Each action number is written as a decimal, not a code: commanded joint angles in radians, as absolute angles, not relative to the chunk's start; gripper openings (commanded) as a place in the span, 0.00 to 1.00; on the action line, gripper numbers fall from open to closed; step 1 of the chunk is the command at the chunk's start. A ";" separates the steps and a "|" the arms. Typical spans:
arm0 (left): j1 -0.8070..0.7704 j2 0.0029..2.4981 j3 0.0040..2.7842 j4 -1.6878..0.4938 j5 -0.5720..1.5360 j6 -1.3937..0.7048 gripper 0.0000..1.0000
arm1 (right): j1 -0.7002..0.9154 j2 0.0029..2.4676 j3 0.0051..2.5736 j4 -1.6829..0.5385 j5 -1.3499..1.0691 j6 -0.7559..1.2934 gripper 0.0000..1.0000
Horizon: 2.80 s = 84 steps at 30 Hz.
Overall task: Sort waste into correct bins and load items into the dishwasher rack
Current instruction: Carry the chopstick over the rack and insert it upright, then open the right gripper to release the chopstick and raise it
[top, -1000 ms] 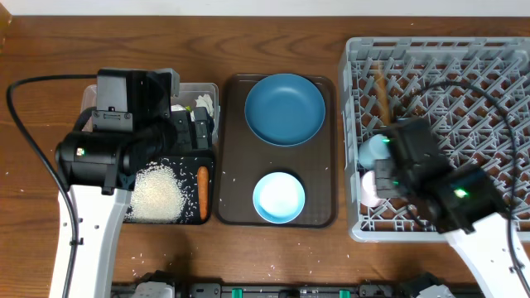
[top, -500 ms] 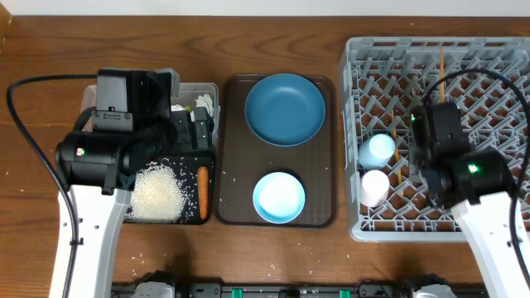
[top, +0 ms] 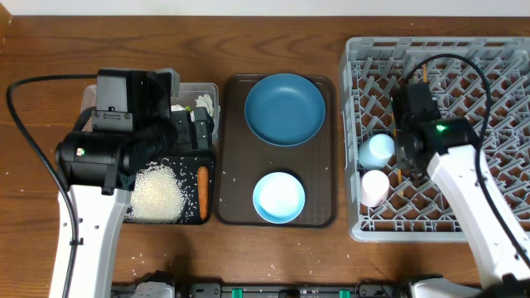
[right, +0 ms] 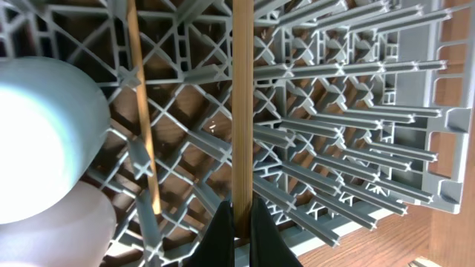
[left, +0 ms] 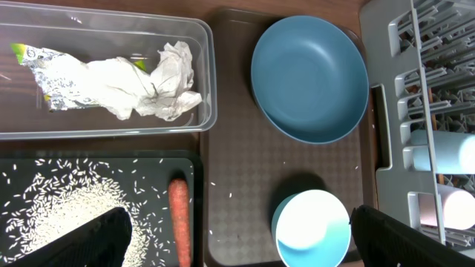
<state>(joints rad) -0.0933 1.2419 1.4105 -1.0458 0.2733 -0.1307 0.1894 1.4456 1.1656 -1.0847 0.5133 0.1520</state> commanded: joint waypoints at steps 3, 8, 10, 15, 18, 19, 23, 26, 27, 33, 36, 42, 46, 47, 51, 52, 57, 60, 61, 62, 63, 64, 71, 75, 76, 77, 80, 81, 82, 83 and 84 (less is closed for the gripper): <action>-0.088 1.243 1.412 -1.048 0.263 -0.132 0.97 | 0.170 1.515 1.169 -1.068 0.533 0.131 0.01; -0.088 1.243 1.412 -1.048 0.263 -0.132 0.97 | 0.170 1.546 1.169 -1.058 0.496 0.098 0.01; -0.088 1.243 1.412 -1.048 0.263 -0.132 0.97 | 0.170 1.546 1.169 -1.049 0.479 0.083 0.01; -0.088 1.243 1.412 -1.048 0.263 -0.132 0.96 | 0.170 1.545 1.169 -1.043 0.474 0.080 0.01; -0.088 1.243 1.412 -1.048 0.263 -0.132 0.96 | 0.174 1.542 1.170 -1.052 0.474 0.080 0.01; -0.088 1.243 1.412 -1.048 0.263 -0.132 0.96 | 0.176 1.542 1.170 -1.052 0.474 0.080 0.01; -0.088 1.243 1.412 -1.048 0.263 -0.132 0.97 | 0.178 1.542 1.170 -1.046 0.474 0.080 0.01; -0.088 1.243 1.412 -1.048 0.263 -0.132 0.96 | 0.178 1.542 1.170 -1.038 0.474 0.080 0.01; -0.088 1.243 1.412 -1.048 0.263 -0.132 0.97 | 0.178 1.542 1.170 -1.036 0.474 0.080 0.01; -0.088 1.243 1.412 -1.048 0.263 -0.132 0.97 | 0.179 1.512 1.171 -1.024 0.475 0.080 0.00; -0.088 1.243 1.412 -1.048 0.263 -0.132 0.97 | 0.179 1.473 1.171 -1.014 0.475 0.080 0.01; -0.088 1.243 1.412 -1.048 0.263 -0.132 0.97 | 0.181 1.423 1.171 -0.993 0.458 0.070 0.01; -0.088 1.243 1.412 -1.048 0.263 -0.132 0.97 | 0.181 1.426 1.169 -0.987 0.455 0.065 0.01; -0.088 1.243 1.412 -1.048 0.263 -0.132 0.97 | 0.180 1.426 1.169 -0.988 0.455 0.065 0.01; -0.088 1.243 1.412 -1.048 0.263 -0.132 0.96 | 0.176 1.427 1.168 -0.983 0.445 0.064 0.01; -0.088 1.243 1.412 -1.048 0.263 -0.132 0.97 | 0.176 1.428 1.164 -0.974 0.431 0.054 0.01; -0.088 1.243 1.412 -1.048 0.263 -0.132 0.97 | 0.174 1.439 1.137 -0.921 0.385 -0.010 0.01; -0.088 1.243 1.412 -1.048 0.263 -0.132 0.97 | 0.160 1.454 1.130 -0.915 0.385 -0.009 0.02; -0.088 1.243 1.412 -1.048 0.263 -0.132 0.97 | 0.154 1.458 1.129 -0.915 0.385 -0.009 0.02; -0.088 1.243 1.412 -1.048 0.263 -0.132 0.96 | 0.146 1.464 1.128 -0.915 0.385 -0.009 0.02; -0.088 1.243 1.412 -1.048 0.263 -0.132 0.97 | 0.138 1.467 1.127 -0.916 0.385 -0.009 0.02; -0.088 1.243 1.412 -1.048 0.263 -0.132 0.97 | 0.132 1.471 1.127 -0.916 0.385 -0.009 0.02; -0.088 1.243 1.412 -1.048 0.263 -0.132 0.96 | 0.112 1.476 1.125 -0.912 0.340 -0.006 0.05; -0.088 1.243 1.412 -1.048 0.263 -0.132 0.97 | 0.112 1.476 1.124 -0.912 0.336 -0.006 0.05; -0.088 1.243 1.412 -1.048 0.263 -0.132 0.96 | 0.112 1.476 1.124 -0.912 0.336 -0.006 0.06; -0.088 1.243 1.412 -1.048 0.263 -0.132 0.97 | 0.112 1.476 1.124 -0.912 0.336 -0.006 0.10; -0.088 1.243 1.412 -1.048 0.263 -0.132 0.97 | 0.112 1.476 1.124 -0.913 0.335 -0.005 0.36; -0.088 1.243 1.412 -1.048 0.263 -0.132 0.97 | 0.112 1.476 1.124 -0.913 0.335 -0.005 0.44; -0.088 1.243 1.412 -1.048 0.263 -0.132 0.96 | 0.112 1.476 1.124 -0.913 0.335 -0.005 0.47; -0.088 1.243 1.412 -1.048 0.263 -0.132 0.97 | 0.112 1.476 1.124 -0.913 0.335 -0.005 0.47; -0.088 1.243 1.412 -1.048 0.263 -0.132 0.97 | 0.112 1.476 1.124 -0.913 0.333 -0.005 0.47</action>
<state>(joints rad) -0.0933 1.2419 1.4105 -1.0458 0.2733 -0.1307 0.1181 1.4712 1.1297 -0.9150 0.3317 -0.0082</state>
